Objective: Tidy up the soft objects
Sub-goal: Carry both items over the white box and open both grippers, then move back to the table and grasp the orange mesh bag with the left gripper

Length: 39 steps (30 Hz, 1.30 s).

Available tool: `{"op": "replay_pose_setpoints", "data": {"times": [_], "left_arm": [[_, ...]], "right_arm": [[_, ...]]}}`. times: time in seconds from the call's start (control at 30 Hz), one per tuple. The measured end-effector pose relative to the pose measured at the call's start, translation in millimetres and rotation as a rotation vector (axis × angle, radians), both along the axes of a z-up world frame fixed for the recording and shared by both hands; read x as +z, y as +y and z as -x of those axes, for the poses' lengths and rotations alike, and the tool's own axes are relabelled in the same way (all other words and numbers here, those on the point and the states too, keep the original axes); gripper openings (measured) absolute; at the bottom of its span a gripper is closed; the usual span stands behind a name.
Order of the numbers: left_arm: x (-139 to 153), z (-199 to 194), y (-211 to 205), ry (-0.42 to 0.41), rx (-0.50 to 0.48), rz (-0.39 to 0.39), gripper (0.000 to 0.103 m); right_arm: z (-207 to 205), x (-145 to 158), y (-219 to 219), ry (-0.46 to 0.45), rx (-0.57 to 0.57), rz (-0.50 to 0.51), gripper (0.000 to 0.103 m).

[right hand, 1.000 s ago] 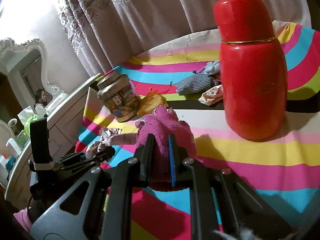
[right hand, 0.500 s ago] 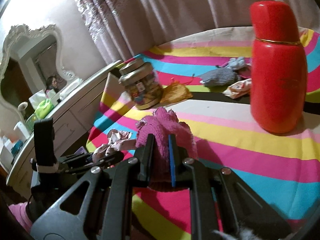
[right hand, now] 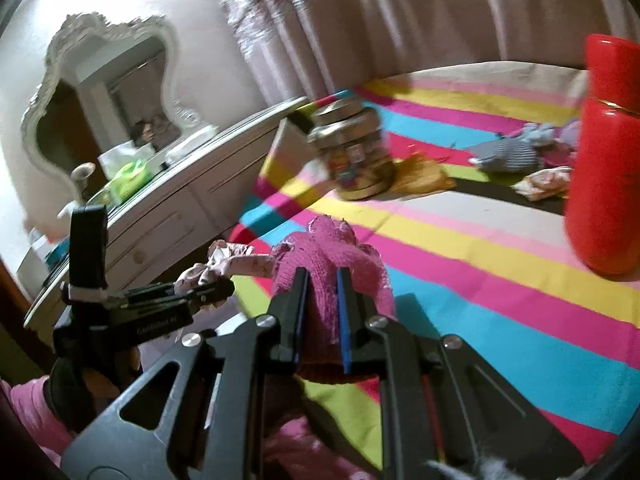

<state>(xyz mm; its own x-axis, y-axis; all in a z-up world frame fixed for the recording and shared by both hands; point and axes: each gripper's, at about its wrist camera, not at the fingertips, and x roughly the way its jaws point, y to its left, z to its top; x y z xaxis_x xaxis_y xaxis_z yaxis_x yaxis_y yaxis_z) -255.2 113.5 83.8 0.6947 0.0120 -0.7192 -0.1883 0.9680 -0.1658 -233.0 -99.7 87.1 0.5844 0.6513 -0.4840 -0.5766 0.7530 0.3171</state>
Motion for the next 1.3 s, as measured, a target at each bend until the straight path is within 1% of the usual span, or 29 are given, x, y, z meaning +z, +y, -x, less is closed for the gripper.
{"op": "replay_pose_setpoints", "data": {"times": [0.2, 0.27, 0.33, 0.4, 0.5, 0.57, 0.63, 0.67, 0.7, 0.73, 0.77, 0.83, 0.87, 0.93, 0.97, 1.0, 1.03, 1.07, 1.13, 1.17, 1.2, 1.23, 1.3], "left_arm": [[-6.5, 24.4, 36.4, -0.011, 0.126, 0.004, 0.027], [-10.6, 29.6, 50.5, -0.007, 0.169, 0.023, 0.027], [-14.0, 34.3, 62.1, -0.003, 0.212, 0.024, 0.027], [-19.3, 39.8, 74.4, 0.009, 0.257, 0.019, 0.027], [-28.4, 48.2, 89.6, 0.038, 0.323, 0.022, 0.028], [-34.6, 56.1, 100.3, 0.062, 0.389, -0.004, 0.029], [-39.4, 63.0, 110.2, 0.089, 0.465, -0.044, 0.034], [-41.8, 66.4, 117.4, 0.112, 0.519, -0.07, 0.042], [-43.1, 68.5, 123.6, 0.134, 0.564, -0.094, 0.052], [-42.9, 70.7, 128.7, 0.141, 0.599, -0.112, 0.056], [-40.6, 73.3, 132.3, 0.13, 0.625, -0.123, 0.06], [-31.8, 72.9, 130.8, 0.082, 0.633, -0.135, 0.064], [-27.8, 69.8, 126.3, 0.063, 0.619, -0.142, 0.067], [-19.2, 57.9, 108.6, 0.015, 0.554, -0.159, 0.073], [-15.3, 47.6, 94.9, -0.01, 0.498, -0.159, 0.081], [-11.9, 36.4, 80.2, -0.027, 0.431, -0.144, 0.087], [-9.2, 20.6, 61.5, -0.04, 0.337, -0.121, 0.087], [-7.4, 6.2, 45.9, -0.042, 0.253, -0.103, 0.087], [-6.8, -25.6, 12.8, -0.036, 0.095, -0.067, 0.087], [-7.0, -42.7, -1.0, -0.032, 0.031, -0.051, 0.087], [-8.1, -61.7, -15.6, -0.033, -0.031, -0.041, 0.087], [-10.5, -81.9, -31.3, -0.035, -0.082, -0.046, 0.087], [-17.4, -127.5, -63.4, -0.016, -0.161, -0.096, 0.087]], "right_arm": [[24.1, -2.5, 40.4, -0.031, 0.15, 0.044, 0.017], [30.7, -3.5, 49.2, -0.035, 0.188, 0.051, 0.017], [35.2, -4.9, 60.0, -0.021, 0.235, 0.053, 0.017], [39.5, -5.0, 73.4, -0.015, 0.282, 0.06, 0.017], [49.7, -6.3, 95.0, -0.039, 0.351, 0.106, 0.017], [53.9, -11.4, 109.3, -0.039, 0.395, 0.129, 0.02], [53.0, -18.5, 119.6, -0.006, 0.442, 0.123, 0.021], [50.4, -24.6, 125.0, 0.032, 0.477, 0.116, 0.03], [48.4, -28.3, 126.7, 0.051, 0.485, 0.114, 0.035], [44.1, -31.4, 126.1, 0.07, 0.476, 0.108, 0.049], [40.4, -31.9, 120.5, 0.083, 0.459, 0.086, 0.06], [31.5, -30.1, 107.8, 0.102, 0.412, 0.033, 0.063], [22.3, -29.5, 95.1, 0.117, 0.359, -0.001, 0.063], [10.9, -30.0, 77.4, 0.135, 0.28, -0.036, 0.063], [3.4, -32.1, 63.3, 0.143, 0.213, -0.049, 0.063], [0.4, -32.6, 57.3, 0.141, 0.176, -0.046, 0.063], [-3.5, -33.1, 50.1, 0.131, 0.126, -0.03, 0.063], [-6.6, -34.6, 39.8, 0.108, 0.062, 0.008, 0.063], [-12.5, -34.7, 27.7, 0.078, -0.025, 0.073, 0.063], [-17.7, -36.3, 18.7, 0.073, -0.082, 0.108, 0.063], [-22.6, -37.8, 10.9, 0.077, -0.124, 0.12, 0.063], [-28.0, -40.4, -2.7, 0.088, -0.176, 0.12, 0.063], [-38.2, -42.6, -20.1, 0.104, -0.233, 0.114, 0.063]]}}
